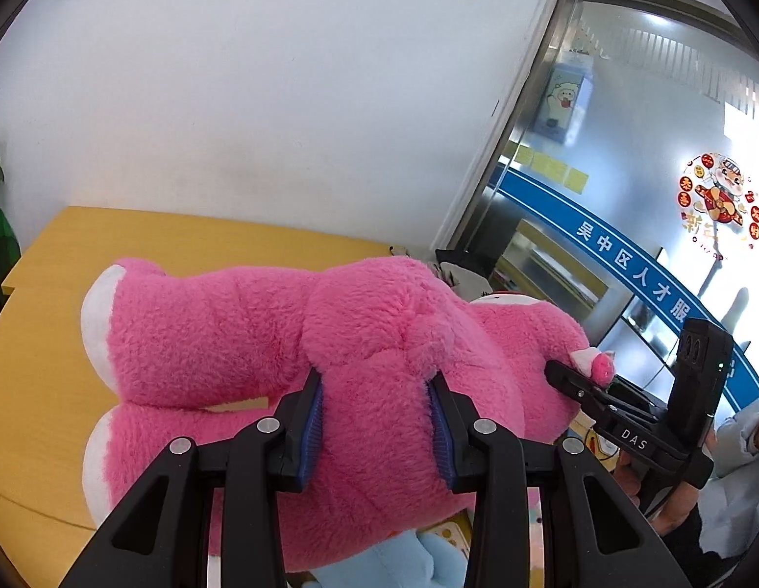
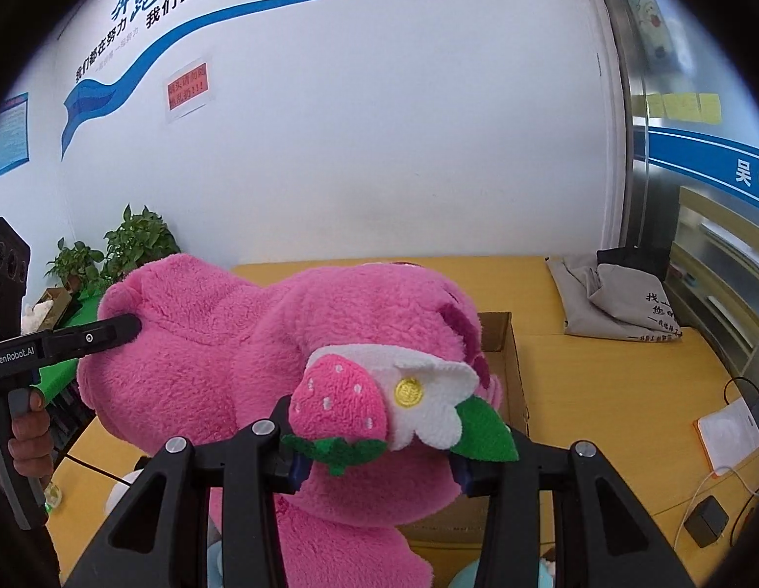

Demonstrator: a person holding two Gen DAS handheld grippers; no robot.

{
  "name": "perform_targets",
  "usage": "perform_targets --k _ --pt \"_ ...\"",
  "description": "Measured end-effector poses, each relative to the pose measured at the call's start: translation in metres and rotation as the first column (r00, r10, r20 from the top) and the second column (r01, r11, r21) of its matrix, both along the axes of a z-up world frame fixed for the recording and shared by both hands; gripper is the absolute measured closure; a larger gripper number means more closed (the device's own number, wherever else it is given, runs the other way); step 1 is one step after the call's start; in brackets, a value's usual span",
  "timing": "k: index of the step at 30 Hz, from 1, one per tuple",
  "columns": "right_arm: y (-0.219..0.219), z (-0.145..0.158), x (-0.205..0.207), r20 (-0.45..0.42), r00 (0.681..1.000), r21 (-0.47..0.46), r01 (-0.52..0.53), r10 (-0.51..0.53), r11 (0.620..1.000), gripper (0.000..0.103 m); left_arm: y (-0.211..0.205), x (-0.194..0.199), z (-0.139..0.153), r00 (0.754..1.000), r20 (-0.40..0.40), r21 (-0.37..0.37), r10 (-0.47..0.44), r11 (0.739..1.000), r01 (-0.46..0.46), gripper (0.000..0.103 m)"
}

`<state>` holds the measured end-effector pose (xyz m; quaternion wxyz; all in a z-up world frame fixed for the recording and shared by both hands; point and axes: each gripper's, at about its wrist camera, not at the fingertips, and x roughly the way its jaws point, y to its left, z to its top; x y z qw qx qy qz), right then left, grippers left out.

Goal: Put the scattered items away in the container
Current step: 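Lift the pink bear with both grippers and lower it into the cardboard box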

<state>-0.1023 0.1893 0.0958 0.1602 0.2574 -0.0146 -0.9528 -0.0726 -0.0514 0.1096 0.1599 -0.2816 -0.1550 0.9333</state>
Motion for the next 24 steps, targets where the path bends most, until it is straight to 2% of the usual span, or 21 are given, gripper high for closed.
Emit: perform_targets --k 7,10,12,16,17,18,20,22,24 --pt "-0.003 -0.008 -0.065 0.008 0.999 0.011 0.036 -0.036 0.999 0.061 0.003 -0.076 -0.017 0.999 0.053 0.008 -0.004 1.0 0.004 0.064" --pt "0.0 -0.018 -0.098 0.03 0.998 0.009 0.052 -0.052 0.999 0.061 0.004 -0.112 -0.034 0.997 0.079 0.003 -0.011 1.0 0.01 0.064" --pt "0.002 -0.028 -0.119 0.055 0.997 0.009 0.058 -0.058 0.998 0.061 0.001 -0.142 -0.053 0.992 0.125 0.01 -0.024 1.0 0.023 0.064" --pt "0.006 -0.07 -0.16 0.142 0.987 0.018 0.076 -0.077 0.997 0.061 -0.002 -0.194 -0.108 0.965 0.259 -0.016 -0.031 0.999 0.037 0.066" --pt "0.006 -0.082 -0.17 0.172 0.982 0.031 0.078 -0.082 0.996 0.061 -0.002 -0.206 -0.125 0.952 0.304 -0.024 -0.03 0.999 0.039 0.074" --pt "0.004 -0.094 -0.179 0.206 0.975 0.051 0.077 -0.086 0.996 0.061 -0.002 -0.216 -0.143 0.935 0.352 -0.037 -0.036 0.998 0.053 0.088" --pt "0.002 -0.125 -0.198 0.299 0.946 0.111 0.097 -0.126 0.989 0.061 0.002 -0.23 -0.173 0.909 0.409 0.002 -0.08 0.996 0.087 0.088" --pt "0.009 -0.149 -0.207 0.346 0.918 0.137 0.152 -0.191 0.979 0.061 0.009 -0.231 -0.177 0.92 0.384 -0.005 -0.084 0.996 0.093 0.088" --pt "0.017 -0.15 -0.206 0.335 0.926 0.115 0.144 -0.174 0.983 0.06 0.013 -0.229 -0.171 0.93 0.36 -0.04 -0.066 0.995 0.086 0.087"
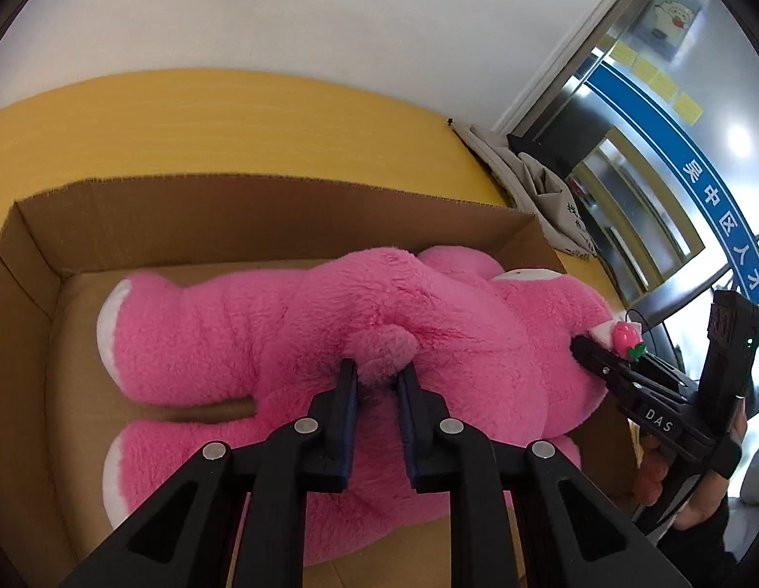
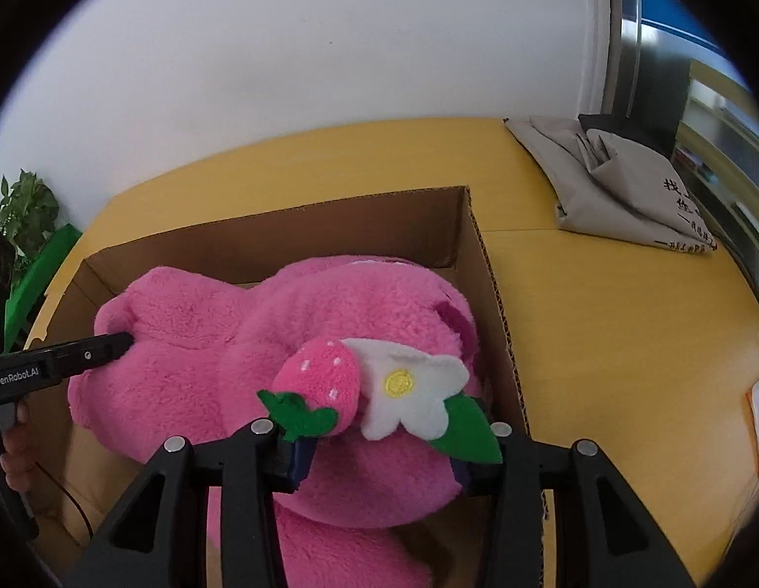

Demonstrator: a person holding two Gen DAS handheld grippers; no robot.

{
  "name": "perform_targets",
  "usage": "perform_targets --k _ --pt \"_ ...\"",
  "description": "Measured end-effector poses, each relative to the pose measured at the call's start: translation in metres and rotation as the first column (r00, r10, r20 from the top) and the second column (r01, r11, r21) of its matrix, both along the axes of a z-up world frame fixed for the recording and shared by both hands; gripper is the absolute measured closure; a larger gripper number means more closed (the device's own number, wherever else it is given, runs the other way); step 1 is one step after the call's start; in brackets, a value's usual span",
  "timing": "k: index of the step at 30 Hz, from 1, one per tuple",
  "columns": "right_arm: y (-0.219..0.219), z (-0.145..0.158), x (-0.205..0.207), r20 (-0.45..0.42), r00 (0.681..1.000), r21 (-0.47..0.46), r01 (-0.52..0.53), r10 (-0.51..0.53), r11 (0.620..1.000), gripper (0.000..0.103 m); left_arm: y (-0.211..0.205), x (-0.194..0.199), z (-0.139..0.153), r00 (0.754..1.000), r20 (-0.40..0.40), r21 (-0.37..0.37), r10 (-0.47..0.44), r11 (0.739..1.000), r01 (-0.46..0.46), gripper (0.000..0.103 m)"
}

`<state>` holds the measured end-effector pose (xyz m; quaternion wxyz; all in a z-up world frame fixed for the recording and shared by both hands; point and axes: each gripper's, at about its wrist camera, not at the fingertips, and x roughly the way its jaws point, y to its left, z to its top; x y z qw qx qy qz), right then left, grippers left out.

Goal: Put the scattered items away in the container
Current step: 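Lift the pink bear with both grippers and lower it into the cardboard box, then open both grippers to release the pink bear inside the box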

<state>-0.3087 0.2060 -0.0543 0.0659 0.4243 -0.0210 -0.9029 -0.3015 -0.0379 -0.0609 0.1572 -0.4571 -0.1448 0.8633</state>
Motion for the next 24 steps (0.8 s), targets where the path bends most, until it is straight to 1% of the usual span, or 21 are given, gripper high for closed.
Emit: perform_targets --k 2,6,9,11,12,14,15,17,19,20,22,23,24 --pt "0.003 0.002 0.001 0.002 1.0 -0.014 0.001 -0.001 1.0 0.06 -0.001 -0.001 -0.001 1.0 0.005 0.003 0.018 1.0 -0.018 0.085" --pt "-0.002 0.002 0.004 -0.036 0.999 0.021 -0.002 0.003 1.0 0.06 -0.004 -0.002 -0.004 0.999 -0.005 0.009 0.037 0.999 -0.037 0.083" --pt "-0.006 0.007 -0.003 -0.085 0.996 0.051 -0.016 0.02 0.999 0.06 -0.003 0.001 -0.003 0.998 -0.022 0.004 0.06 0.998 -0.06 0.083" --pt "-0.013 0.011 -0.006 -0.136 0.989 0.098 -0.042 0.056 0.994 0.061 -0.003 0.003 -0.003 0.997 -0.033 0.003 0.073 0.997 -0.073 0.082" --pt "-0.016 0.01 -0.008 -0.142 0.988 0.114 -0.049 0.066 0.992 0.061 -0.005 0.003 -0.003 0.997 -0.03 0.013 0.076 0.997 -0.075 0.081" --pt "-0.013 0.002 -0.016 -0.108 0.993 0.103 -0.042 0.053 0.994 0.06 -0.007 0.002 -0.006 0.997 -0.017 0.042 0.076 0.996 -0.075 0.078" --pt "-0.008 -0.004 -0.02 -0.086 0.995 0.087 -0.034 0.042 0.996 0.058 -0.007 0.002 -0.006 0.997 -0.016 0.047 0.074 0.996 -0.073 0.077" --pt "-0.001 -0.008 -0.02 -0.078 0.996 0.056 -0.027 0.032 0.998 0.053 -0.004 0.004 -0.005 0.997 -0.026 0.026 0.072 0.997 -0.072 0.076" --pt "0.004 -0.006 -0.017 -0.065 0.998 0.041 -0.01 0.013 0.999 0.039 -0.001 0.005 -0.003 0.997 -0.034 0.008 0.071 0.997 -0.07 0.075" --pt "0.006 -0.004 -0.015 -0.056 0.998 0.033 0.006 -0.004 0.999 0.037 -0.001 0.006 -0.002 0.997 -0.032 0.007 0.07 0.998 -0.069 0.075" --pt "0.007 0.001 -0.008 -0.046 0.999 0.023 0.023 -0.022 0.999 0.035 -0.003 0.009 0.004 0.997 -0.023 0.02 0.074 0.997 -0.073 0.069" --pt "0.006 0.003 -0.003 -0.041 0.999 0.029 0.027 -0.026 0.999 0.035 -0.004 0.012 0.009 0.997 -0.019 0.024 0.079 0.997 -0.079 0.055" --pt "0.005 0.006 0.002 -0.037 0.999 0.038 0.034 -0.033 0.999 0.035 -0.006 0.016 0.016 0.995 -0.022 0.01 0.096 0.995 -0.096 0.032"
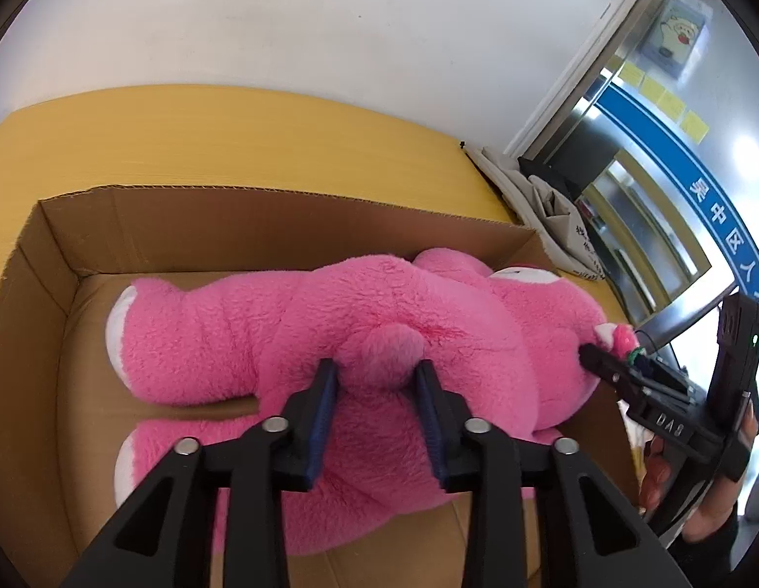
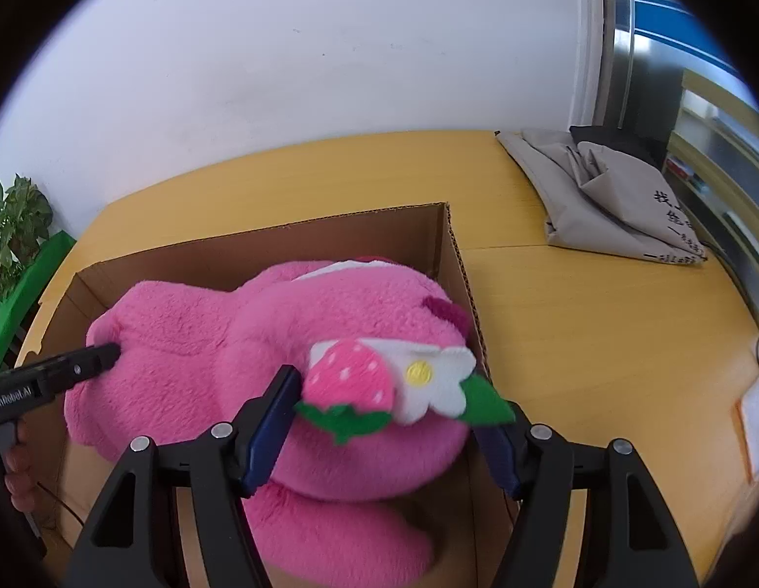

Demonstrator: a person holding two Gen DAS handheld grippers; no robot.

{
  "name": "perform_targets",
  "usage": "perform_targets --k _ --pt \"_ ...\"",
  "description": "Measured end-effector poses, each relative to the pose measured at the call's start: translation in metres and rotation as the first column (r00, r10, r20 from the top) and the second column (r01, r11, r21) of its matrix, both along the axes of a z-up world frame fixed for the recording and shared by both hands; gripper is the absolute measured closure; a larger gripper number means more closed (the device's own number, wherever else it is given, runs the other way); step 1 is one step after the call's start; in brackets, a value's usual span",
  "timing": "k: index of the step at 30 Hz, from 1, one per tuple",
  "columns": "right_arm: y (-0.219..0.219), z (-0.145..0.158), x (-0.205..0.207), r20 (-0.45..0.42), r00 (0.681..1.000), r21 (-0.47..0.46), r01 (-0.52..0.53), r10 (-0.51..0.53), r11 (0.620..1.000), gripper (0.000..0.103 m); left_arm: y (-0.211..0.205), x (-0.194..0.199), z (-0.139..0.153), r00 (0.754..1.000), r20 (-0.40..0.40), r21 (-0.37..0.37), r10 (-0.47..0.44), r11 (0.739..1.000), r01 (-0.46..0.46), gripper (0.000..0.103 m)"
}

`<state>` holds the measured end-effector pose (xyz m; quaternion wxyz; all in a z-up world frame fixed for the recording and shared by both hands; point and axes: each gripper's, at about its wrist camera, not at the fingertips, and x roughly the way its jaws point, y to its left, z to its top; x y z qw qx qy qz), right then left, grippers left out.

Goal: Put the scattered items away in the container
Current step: 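Open both grippers to release the pink bear inside the box, then pull both grippers back from the box toward the remaining plush toys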

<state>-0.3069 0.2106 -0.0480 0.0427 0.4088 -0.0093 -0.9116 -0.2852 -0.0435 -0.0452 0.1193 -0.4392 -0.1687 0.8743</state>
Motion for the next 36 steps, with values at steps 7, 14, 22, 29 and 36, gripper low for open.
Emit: perform_targets --k 7,14,22,29,36 --pt "-0.004 0.037 0.046 0.043 0.998 -0.066 0.037 -0.034 0.997 0.035 -0.018 0.069 0.078 0.981 -0.171 -0.03 0.091 0.995 -0.097 0.011" --pt "-0.012 0.089 0.099 0.007 0.998 -0.123 0.059 -0.059 0.991 0.035 -0.011 0.162 0.137 0.937 -0.32 -0.109 0.142 0.977 -0.186 0.0" --pt "-0.013 0.129 0.156 -0.035 0.998 -0.152 0.052 -0.058 0.987 0.035 -0.026 0.247 0.166 0.898 -0.418 -0.134 0.138 0.968 -0.211 0.0" --pt "-0.028 0.152 0.206 -0.129 0.99 -0.055 0.055 -0.062 0.997 0.035 -0.008 0.302 0.163 0.88 -0.439 -0.129 0.184 0.956 -0.264 0.0" --pt "-0.041 0.141 0.245 -0.173 0.985 0.007 -0.018 0.019 1.0 0.035 0.016 0.316 0.13 0.916 -0.359 -0.201 0.181 0.943 -0.265 0.0"
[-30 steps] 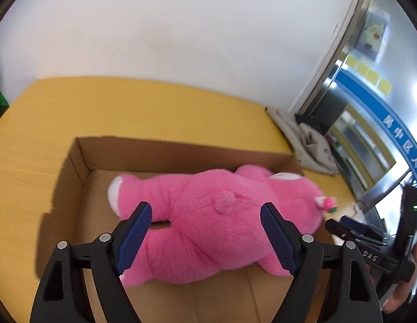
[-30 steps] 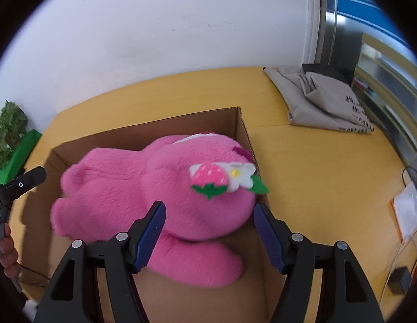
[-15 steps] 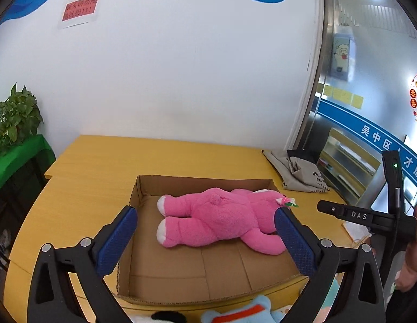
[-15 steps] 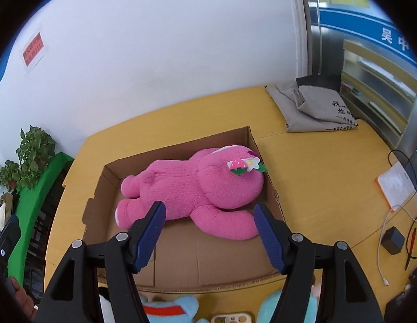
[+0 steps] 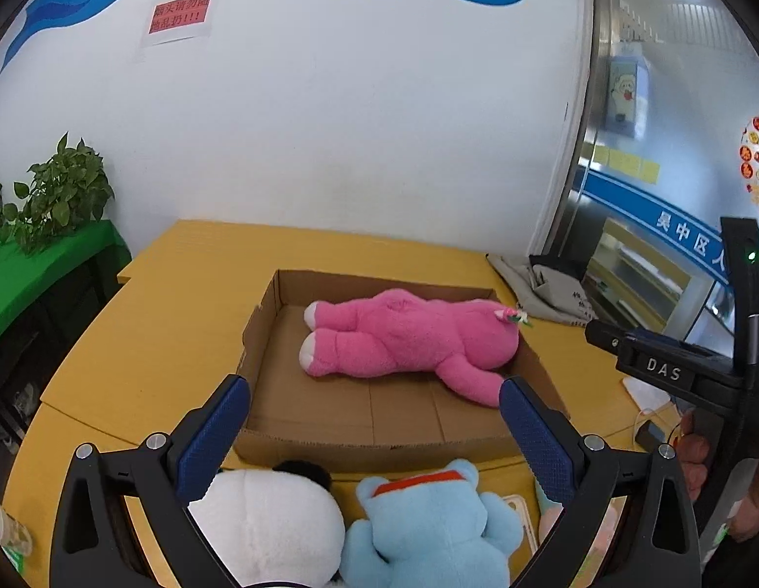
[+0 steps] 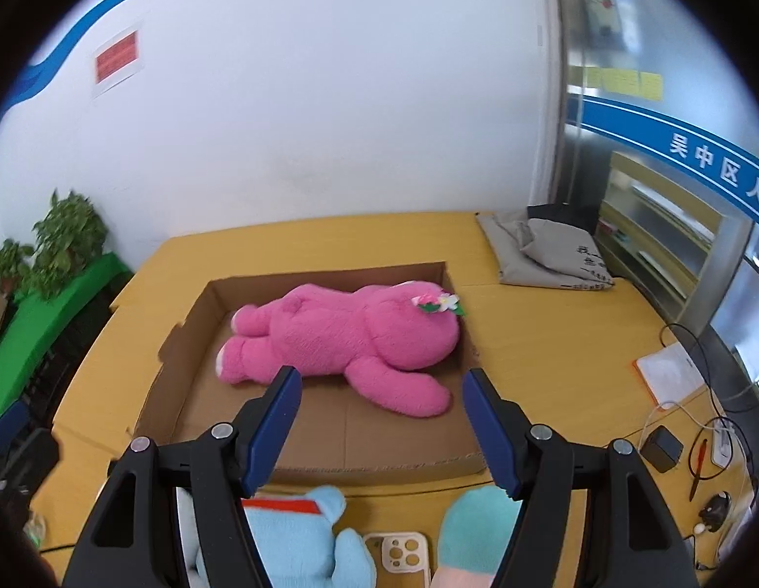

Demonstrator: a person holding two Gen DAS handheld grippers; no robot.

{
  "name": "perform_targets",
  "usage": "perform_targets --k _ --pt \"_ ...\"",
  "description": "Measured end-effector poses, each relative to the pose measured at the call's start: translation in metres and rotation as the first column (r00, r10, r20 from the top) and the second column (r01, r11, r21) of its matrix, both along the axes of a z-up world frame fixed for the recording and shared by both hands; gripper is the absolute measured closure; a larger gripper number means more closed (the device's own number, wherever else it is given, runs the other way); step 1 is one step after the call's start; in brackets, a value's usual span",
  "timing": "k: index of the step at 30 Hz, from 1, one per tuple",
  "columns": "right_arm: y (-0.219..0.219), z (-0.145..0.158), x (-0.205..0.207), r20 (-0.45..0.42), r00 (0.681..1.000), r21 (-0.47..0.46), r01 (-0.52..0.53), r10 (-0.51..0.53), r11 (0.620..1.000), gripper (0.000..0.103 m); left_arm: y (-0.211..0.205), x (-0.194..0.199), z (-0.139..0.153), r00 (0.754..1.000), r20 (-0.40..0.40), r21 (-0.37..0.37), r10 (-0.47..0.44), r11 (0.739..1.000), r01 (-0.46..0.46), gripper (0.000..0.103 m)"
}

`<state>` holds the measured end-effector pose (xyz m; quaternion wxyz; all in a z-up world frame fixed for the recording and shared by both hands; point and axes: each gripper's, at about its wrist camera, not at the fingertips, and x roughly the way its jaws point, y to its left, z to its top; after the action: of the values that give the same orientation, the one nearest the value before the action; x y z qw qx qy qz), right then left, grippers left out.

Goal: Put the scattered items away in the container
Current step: 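Pull both grippers back from the box toward the remaining plush toys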

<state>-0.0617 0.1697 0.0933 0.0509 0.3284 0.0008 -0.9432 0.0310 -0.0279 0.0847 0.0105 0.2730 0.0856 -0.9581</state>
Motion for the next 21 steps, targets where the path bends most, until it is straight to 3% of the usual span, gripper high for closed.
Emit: perform_targets --k 6,11,14,21 --pt "0.0 -0.036 0.019 -0.007 1.0 0.051 -0.003 0.004 0.999 0.034 0.014 0.001 -0.033 0.996 0.089 0.002 -0.032 0.999 0.032 0.0" --pt "0.005 -0.066 0.026 0.061 0.998 0.029 -0.029 0.027 0.999 0.034 0.014 -0.001 -0.05 0.991 0.127 0.015 -0.044 0.999 0.042 0.0" --pt "0.009 -0.076 0.028 0.097 0.995 0.01 -0.008 0.007 1.0 0.034 0.01 -0.003 -0.056 0.99 0.135 0.051 -0.037 0.998 0.03 0.0" --pt "0.009 -0.085 0.036 0.11 0.994 -0.01 0.02 -0.019 1.0 0.034 0.006 -0.005 -0.065 0.988 0.152 0.006 -0.026 1.0 0.025 0.0"
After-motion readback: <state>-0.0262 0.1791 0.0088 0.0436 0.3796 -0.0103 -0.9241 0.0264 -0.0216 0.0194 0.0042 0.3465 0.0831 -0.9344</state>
